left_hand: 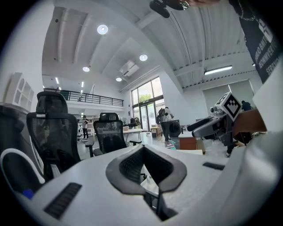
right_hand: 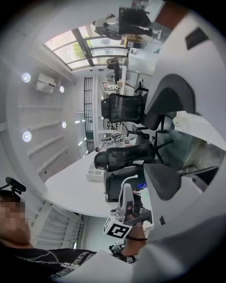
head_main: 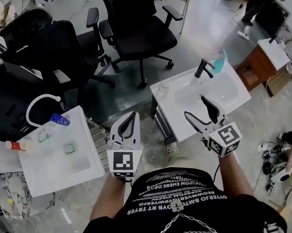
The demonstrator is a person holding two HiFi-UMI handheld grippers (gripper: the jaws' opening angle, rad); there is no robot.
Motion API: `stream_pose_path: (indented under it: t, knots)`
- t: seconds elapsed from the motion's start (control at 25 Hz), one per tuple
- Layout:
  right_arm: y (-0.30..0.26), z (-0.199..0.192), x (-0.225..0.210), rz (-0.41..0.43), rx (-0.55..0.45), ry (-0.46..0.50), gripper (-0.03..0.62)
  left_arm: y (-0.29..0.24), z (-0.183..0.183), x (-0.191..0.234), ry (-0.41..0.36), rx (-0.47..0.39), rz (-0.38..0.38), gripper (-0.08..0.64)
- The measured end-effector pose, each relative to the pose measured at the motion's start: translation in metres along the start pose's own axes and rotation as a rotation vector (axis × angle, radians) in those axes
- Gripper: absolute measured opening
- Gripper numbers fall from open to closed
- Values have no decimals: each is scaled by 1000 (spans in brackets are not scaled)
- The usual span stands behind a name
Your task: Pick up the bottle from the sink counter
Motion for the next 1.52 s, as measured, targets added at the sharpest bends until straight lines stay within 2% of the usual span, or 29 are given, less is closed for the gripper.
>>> stream_pose_path:
  t: [0.68, 1.04, 1.24, 1.52]
  knots:
    - [-55, 4, -125, 96, -3, 3, 327, -134, 19, -19, -8, 21, 58, 5]
    - [-83, -13, -185, 162, 20, 1, 327, -194, 24, -27, -18, 38, 100, 5]
    - [-100, -39, -203, 273, 54, -10, 325, -212, 18, -30, -17, 73, 163, 5]
    - [-127, -80, -199, 401, 94, -12, 325, -214, 14, -40, 18, 83, 159, 5]
Point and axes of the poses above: the fingertips, and each gripper's own axes: y backward along the fingers, x to its left, z out of its top, the point moved 4 cm from there along y, backward along the fingers, and after that the axes turned 4 degrees about z, right-handed, at the moved point
